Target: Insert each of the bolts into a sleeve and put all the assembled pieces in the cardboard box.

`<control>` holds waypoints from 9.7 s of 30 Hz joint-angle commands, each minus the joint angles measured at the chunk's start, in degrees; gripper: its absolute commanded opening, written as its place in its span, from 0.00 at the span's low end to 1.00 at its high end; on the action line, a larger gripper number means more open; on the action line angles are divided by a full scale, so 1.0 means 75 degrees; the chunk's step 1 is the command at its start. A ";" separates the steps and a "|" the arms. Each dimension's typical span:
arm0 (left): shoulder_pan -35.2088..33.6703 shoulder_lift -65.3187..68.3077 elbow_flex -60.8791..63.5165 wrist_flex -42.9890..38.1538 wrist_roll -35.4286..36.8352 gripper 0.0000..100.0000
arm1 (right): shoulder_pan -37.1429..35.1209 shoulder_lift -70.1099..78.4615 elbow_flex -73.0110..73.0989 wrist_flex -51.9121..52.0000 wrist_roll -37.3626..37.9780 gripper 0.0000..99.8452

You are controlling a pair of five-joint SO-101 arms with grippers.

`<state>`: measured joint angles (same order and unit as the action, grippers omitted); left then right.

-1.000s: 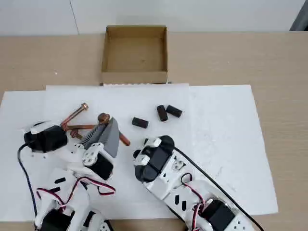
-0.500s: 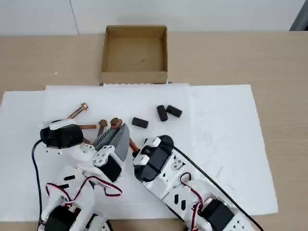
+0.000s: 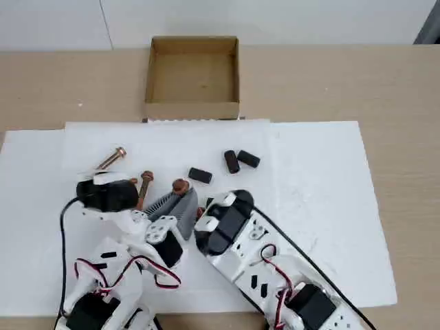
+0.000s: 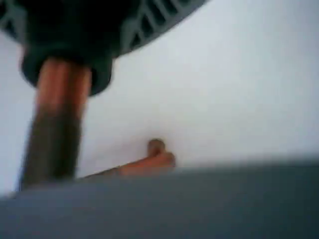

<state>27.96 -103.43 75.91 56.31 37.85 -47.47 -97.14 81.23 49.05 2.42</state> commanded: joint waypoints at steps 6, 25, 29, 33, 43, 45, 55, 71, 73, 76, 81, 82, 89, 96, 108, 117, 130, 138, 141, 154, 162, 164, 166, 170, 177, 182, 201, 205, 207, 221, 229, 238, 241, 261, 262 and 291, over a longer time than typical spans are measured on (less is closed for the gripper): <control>0.0856 -0.0047 -0.0018 0.0914 -0.0574 0.00 | 0.0147 -0.0088 -0.0117 -0.0252 0.0059 0.00; 0.0903 -0.0047 0.0510 0.1336 -0.1465 0.23 | 0.0135 -0.0088 -0.0152 -0.0252 0.0070 0.00; 0.0551 -0.0047 0.0475 0.1325 -0.1477 0.26 | 0.0135 -0.0088 -0.0152 -0.0252 0.0070 0.00; -0.0152 -0.0059 0.0416 0.1336 -0.1993 0.26 | 0.0135 -0.0088 -0.0152 -0.0252 0.0070 0.00; -0.0656 -0.0047 -0.0908 0.1313 -0.2286 0.23 | 0.0170 -0.0088 -0.0117 -0.0193 0.0035 0.00; -0.0985 -0.0047 -0.1272 0.1090 -0.2286 0.16 | 0.0170 -0.0088 -0.0164 -0.0170 0.0023 0.00; -0.2649 -0.0059 -0.1272 0.0457 -0.3903 0.01 | 0.0990 -0.0088 -0.0188 0.0358 -0.0914 0.00; -0.3669 -0.0070 0.1776 0.0445 -0.4571 0.01 | 0.2198 0.1436 -0.2520 0.2034 -0.1805 0.00; -0.3716 -0.0070 0.1905 0.0422 -0.4571 0.01 | 0.2198 0.2350 -0.3165 0.1975 -0.2004 0.00; -0.3727 -0.0070 0.2010 0.0445 -0.4571 0.01 | 0.2198 0.3757 -0.4232 0.1717 -0.2051 0.00; -0.3727 -0.0082 0.2245 0.0410 -0.4571 0.01 | 0.2210 0.5691 -0.5615 0.1155 -0.2016 0.00; -0.3727 -0.0082 0.2315 0.0410 -0.4571 0.01 | 0.2210 0.6019 -0.5837 0.1014 -0.2016 0.00; -0.3739 -0.0082 0.2374 0.0410 -0.4560 0.01 | 0.2620 0.8000 -0.6927 -0.0393 -0.0785 0.00; -0.3739 -0.0082 0.2374 0.0410 -0.4548 0.01 | 0.2866 1.0098 -0.8147 -0.1776 0.1207 0.00; -0.3739 -0.0082 0.2374 0.0410 -0.4536 0.01 | 0.2901 1.4728 -1.2847 -0.2210 0.3692 0.00; -0.3739 -0.0082 0.2374 0.0410 -0.4536 0.01 | 0.2948 1.7037 -1.5144 -0.2163 0.5673 0.00; -0.3739 -0.0082 0.2374 0.0410 -0.4536 0.01 | 0.3018 1.7893 -1.5285 -0.2221 0.6341 0.07; -0.3739 -0.0082 0.2374 0.0410 -0.4536 0.01 | 0.3077 1.7881 -1.5285 -0.2174 0.6330 0.09; -0.3739 -0.0082 0.2374 0.0410 -0.4536 0.01 | 0.3077 1.7858 -1.5285 -0.2163 0.6330 0.09; -0.3739 -0.0082 0.2374 0.0410 -0.4536 0.01 | 0.3206 1.6885 -1.5285 -0.0990 0.4982 0.00; -0.3739 -0.0082 0.2374 0.0410 -0.4536 0.01 | 0.3288 1.5924 -1.5285 0.0768 0.2860 0.00; -0.3739 -0.0082 0.2374 0.0410 -0.4536 0.01 | 0.3288 1.5783 -1.5285 0.1166 0.2473 0.00; -0.3739 -0.0082 0.2374 0.0410 -0.4536 0.01 | 0.3300 1.5701 -1.5285 0.1448 0.2274 0.00; -0.3739 -0.0082 0.2374 0.0410 -0.4536 0.01 | 0.3382 1.5572 -1.5285 0.2174 0.2004 0.00; -0.3739 -0.0082 0.2374 0.0410 -0.4536 0.01 | 0.3534 1.5256 -1.5285 0.4132 0.1875 0.00; -0.3739 -0.0082 0.2374 0.0410 -0.4536 0.01 | 0.3546 1.5291 -1.5285 0.5339 0.1887 0.00; -0.3739 -0.0082 0.2374 0.0410 -0.4536 0.01 | 0.4108 1.6264 -1.5262 0.6300 0.4442 0.12; -0.3739 -0.0082 0.2374 0.0410 -0.4536 0.01 | 0.4062 1.6404 -1.5250 0.6242 0.4653 0.15; -0.3739 -0.0082 0.2374 0.0410 -0.4536 0.01 | 0.4062 1.6510 -1.5250 0.6265 0.4665 0.15; -0.3727 -0.0082 0.2374 0.0410 -0.4536 0.01 | 0.4097 1.7518 -1.5273 0.5925 0.5204 0.15; -0.3727 -0.0082 0.2374 0.0410 -0.4536 0.01 | 0.4073 1.7975 -1.5273 0.5386 0.5474 0.15; -0.3704 -0.0082 0.2374 0.0410 -0.4560 0.01 | 0.4073 1.8045 -1.5273 0.5199 0.5673 0.15; -0.3704 -0.0082 0.2374 0.0410 -0.4560 0.01 | 0.4097 1.8045 -1.5273 0.5070 0.5720 0.15; -0.3681 -0.0082 0.2374 0.0410 -0.4571 0.01 | 0.4062 1.8456 -1.5730 0.6101 0.5451 0.01; -0.3681 -0.0082 0.2374 0.0410 -0.4571 0.01 | 0.4062 1.8338 -1.5824 0.6207 0.5415 0.01; -0.3727 -0.0035 0.2010 0.0574 -0.4571 0.01 | 0.4108 1.0251 -1.1053 0.6675 0.2450 0.00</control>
<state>0.09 -103.43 93.93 60.88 3.91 -17.14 -10.99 -7.56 98.20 21.93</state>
